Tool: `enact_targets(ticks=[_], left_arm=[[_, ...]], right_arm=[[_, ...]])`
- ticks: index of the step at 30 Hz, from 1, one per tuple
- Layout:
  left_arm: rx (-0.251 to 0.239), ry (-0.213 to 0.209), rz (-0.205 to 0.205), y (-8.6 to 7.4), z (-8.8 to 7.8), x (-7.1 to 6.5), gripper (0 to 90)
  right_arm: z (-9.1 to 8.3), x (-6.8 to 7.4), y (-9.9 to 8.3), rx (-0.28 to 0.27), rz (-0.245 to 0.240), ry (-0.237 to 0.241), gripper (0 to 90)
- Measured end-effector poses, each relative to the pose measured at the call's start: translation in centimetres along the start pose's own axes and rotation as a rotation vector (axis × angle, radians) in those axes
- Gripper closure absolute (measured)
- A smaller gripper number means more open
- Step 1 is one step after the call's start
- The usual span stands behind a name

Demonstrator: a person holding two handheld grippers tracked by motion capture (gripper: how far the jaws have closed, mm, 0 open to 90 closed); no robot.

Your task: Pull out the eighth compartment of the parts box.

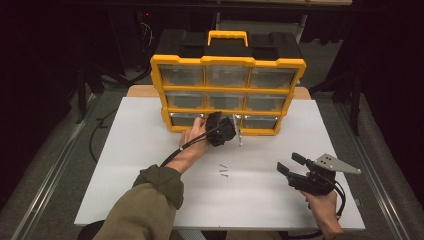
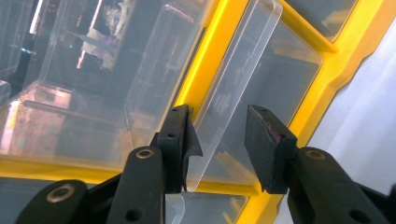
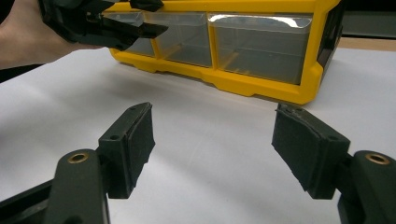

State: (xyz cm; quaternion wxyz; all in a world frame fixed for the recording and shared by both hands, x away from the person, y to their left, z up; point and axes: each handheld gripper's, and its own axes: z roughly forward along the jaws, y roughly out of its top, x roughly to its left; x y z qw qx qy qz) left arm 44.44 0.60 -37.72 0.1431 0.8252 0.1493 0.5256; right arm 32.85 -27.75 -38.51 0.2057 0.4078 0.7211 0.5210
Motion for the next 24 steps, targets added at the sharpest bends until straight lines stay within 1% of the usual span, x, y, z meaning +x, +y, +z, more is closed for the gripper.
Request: enact_targets(ticks=[1, 4, 5, 6, 7, 10, 14, 15, 19, 24], left_arm=[[-0.002, 0.010, 0.006, 0.0, 0.0, -0.1, 61.1], [0.000, 0.011, 0.010, 0.1, 0.1, -0.2, 62.0], [-0.005, 0.010, 0.022, 0.0, 0.2, -0.4, 62.3], [-0.005, 0.010, 0.022, 0.0, 0.2, -0.4, 62.3], [-0.006, 0.019, 0.031, 0.1, 0.2, -0.5, 62.4], [-0.005, 0.024, 0.034, 0.1, 0.2, -0.6, 63.1], [-0.001, 0.051, 0.054, 0.1, 0.3, -0.9, 63.6], [-0.003, 0.067, 0.065, 0.1, 0.3, -1.1, 64.2], [0.000, 0.080, 0.076, 0.1, 0.4, -1.2, 65.6], [-0.002, 0.117, 0.102, 0.1, 0.5, -1.6, 67.2]], right_arm=[[0.0, 0.0, 0.0, -0.001, 0.003, -0.001, 31.0], [0.0, 0.0, 0.0, 0.003, 0.005, -0.001, 31.1], [0.1, -0.1, 0.0, 0.006, 0.000, 0.000, 31.1], [0.1, -0.1, 0.0, 0.006, 0.000, 0.000, 31.1], [0.1, 0.0, 0.0, 0.007, 0.006, 0.000, 31.1], [0.0, -0.1, 0.0, 0.007, 0.008, -0.002, 31.1], [0.1, -0.1, 0.0, 0.011, 0.008, 0.000, 31.1], [0.1, 0.0, 0.0, 0.012, 0.009, 0.004, 31.1], [0.1, -0.1, -0.1, 0.012, 0.010, 0.001, 31.1], [0.1, -0.1, -0.1, 0.013, 0.010, 0.002, 31.1]])
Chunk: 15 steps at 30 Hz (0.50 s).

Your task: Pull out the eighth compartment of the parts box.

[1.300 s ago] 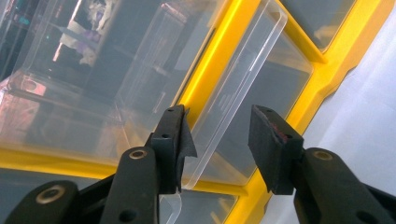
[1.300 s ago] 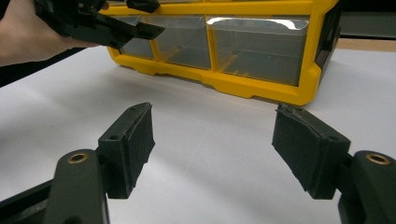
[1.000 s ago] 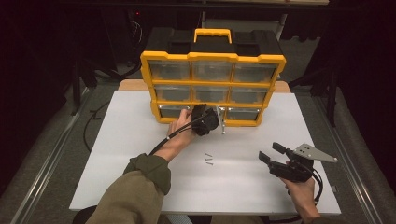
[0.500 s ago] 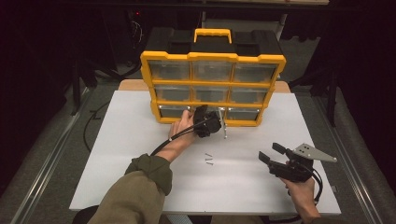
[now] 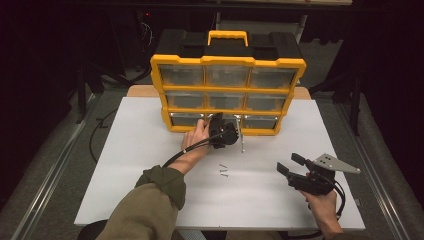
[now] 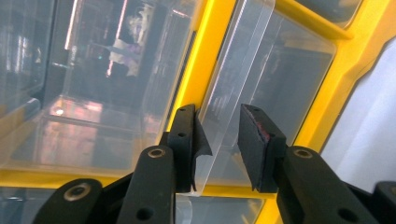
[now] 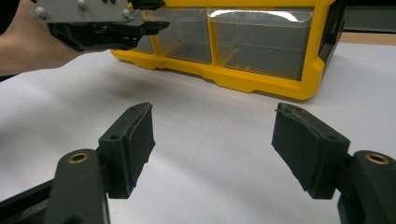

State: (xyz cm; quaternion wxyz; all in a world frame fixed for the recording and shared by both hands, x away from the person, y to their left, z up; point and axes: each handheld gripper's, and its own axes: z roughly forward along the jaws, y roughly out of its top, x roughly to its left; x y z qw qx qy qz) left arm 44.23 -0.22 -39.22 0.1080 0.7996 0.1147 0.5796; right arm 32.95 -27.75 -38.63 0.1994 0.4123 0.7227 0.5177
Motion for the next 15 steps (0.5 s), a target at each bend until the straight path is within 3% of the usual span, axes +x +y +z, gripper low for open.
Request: enact_targets(ticks=[15], left_arm=[[0.002, 0.074, 0.098, -0.04, 0.12, -0.95, 71.8]], right_arm=[[0.03, -0.09, -0.02, 0.002, 0.008, 0.003, 31.1]])
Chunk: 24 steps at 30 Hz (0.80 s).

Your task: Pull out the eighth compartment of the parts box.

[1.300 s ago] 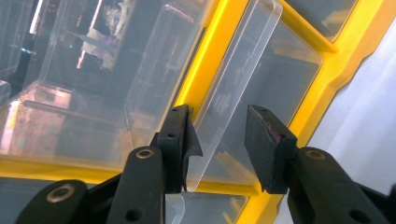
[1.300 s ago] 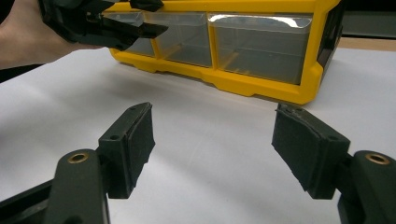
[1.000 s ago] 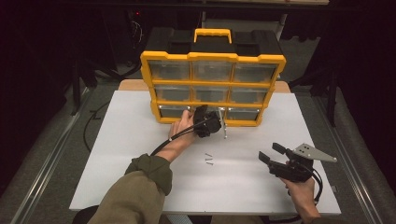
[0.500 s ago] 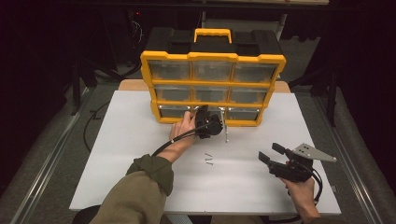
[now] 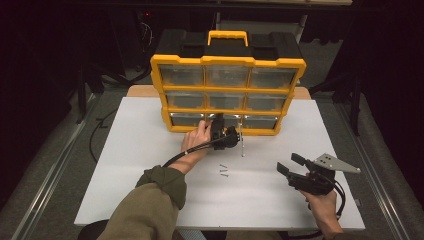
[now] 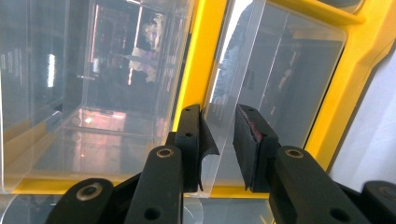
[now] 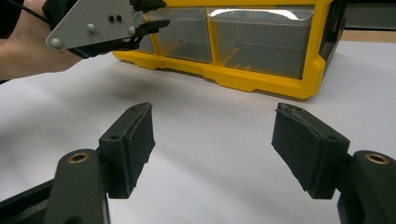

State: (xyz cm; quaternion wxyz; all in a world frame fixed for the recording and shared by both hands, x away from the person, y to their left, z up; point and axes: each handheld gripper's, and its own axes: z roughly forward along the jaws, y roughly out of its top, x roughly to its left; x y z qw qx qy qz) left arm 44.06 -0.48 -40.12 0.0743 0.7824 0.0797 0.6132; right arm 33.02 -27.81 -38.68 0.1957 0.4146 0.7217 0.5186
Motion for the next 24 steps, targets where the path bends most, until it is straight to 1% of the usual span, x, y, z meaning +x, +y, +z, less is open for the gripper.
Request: enact_targets(ticks=[3, 4, 5, 7, 8, 10, 12, 14, 16, 18, 19, 22, 24], left_arm=[[-0.003, 0.008, 0.008, 0.0, 0.0, -0.1, 71.7], [-0.005, 0.018, 0.022, 0.0, 0.1, -0.3, 71.6], [-0.005, 0.018, 0.022, 0.0, 0.1, -0.3, 71.2], [-0.005, 0.030, 0.041, 0.0, 0.1, -0.5, 70.8], [-0.013, 0.042, 0.050, -0.1, 0.2, -0.8, 69.8], [-0.009, 0.048, 0.056, -0.1, 0.2, -0.9, 69.1], [0.001, 0.065, 0.088, 0.0, 0.2, -1.1, 69.1], [-0.005, 0.073, 0.093, -0.1, 0.3, -1.2, 69.2], [0.007, 0.087, 0.120, -0.1, 0.2, -1.3, 69.6], [0.008, 0.100, 0.131, 0.0, 0.3, -1.5, 70.3], [-0.012, 0.107, 0.112, -0.1, 0.4, -1.6, 70.3], [-0.007, 0.120, 0.123, 0.0, 0.5, -1.7, 71.8], [-0.008, 0.123, 0.125, -0.1, 0.5, -1.7, 74.3]], right_arm=[[0.0, 0.0, 0.0, 0.000, 0.001, 0.002, 31.2], [0.0, 0.0, 0.0, 0.000, 0.000, 0.001, 31.2], [0.0, 0.0, 0.0, 0.000, 0.000, 0.001, 31.2], [0.0, 0.0, 0.0, 0.001, 0.001, 0.000, 31.2], [0.0, 0.0, 0.0, 0.001, 0.001, 0.002, 31.1], [0.0, 0.0, 0.0, 0.001, 0.001, 0.002, 31.2], [0.0, 0.0, 0.0, 0.001, 0.001, 0.002, 31.2], [0.0, 0.0, 0.0, 0.005, 0.003, 0.003, 31.2], [0.1, 0.0, 0.0, 0.006, 0.002, 0.006, 31.2], [0.1, 0.0, 0.0, 0.005, 0.001, 0.005, 31.2], [0.1, 0.0, 0.0, 0.005, 0.001, 0.005, 31.2], [0.0, 0.0, 0.0, 0.005, 0.003, 0.005, 31.2], [0.0, 0.0, 0.0, 0.005, 0.002, 0.006, 31.2]])
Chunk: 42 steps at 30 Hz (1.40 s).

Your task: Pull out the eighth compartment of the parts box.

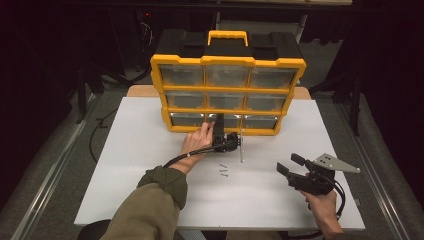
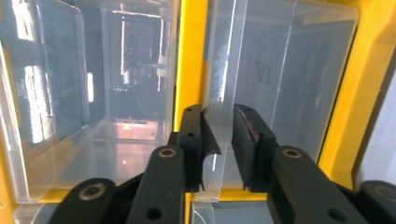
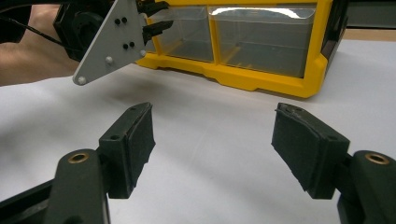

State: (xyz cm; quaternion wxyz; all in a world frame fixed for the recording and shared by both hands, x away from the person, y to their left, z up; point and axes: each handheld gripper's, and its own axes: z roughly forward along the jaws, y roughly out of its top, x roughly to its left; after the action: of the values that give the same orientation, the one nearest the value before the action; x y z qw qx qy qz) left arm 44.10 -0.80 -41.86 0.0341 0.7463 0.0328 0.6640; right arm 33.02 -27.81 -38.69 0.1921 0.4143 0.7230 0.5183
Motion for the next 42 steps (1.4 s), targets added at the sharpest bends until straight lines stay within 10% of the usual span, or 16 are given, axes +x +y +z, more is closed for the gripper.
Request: enact_targets(ticks=[42], left_arm=[[-0.027, -0.089, -0.036, -0.6, -1.7, 1.1, 76.6]], right_arm=[[0.0, -0.1, 0.0, -0.006, 0.007, 0.000, 31.1]])
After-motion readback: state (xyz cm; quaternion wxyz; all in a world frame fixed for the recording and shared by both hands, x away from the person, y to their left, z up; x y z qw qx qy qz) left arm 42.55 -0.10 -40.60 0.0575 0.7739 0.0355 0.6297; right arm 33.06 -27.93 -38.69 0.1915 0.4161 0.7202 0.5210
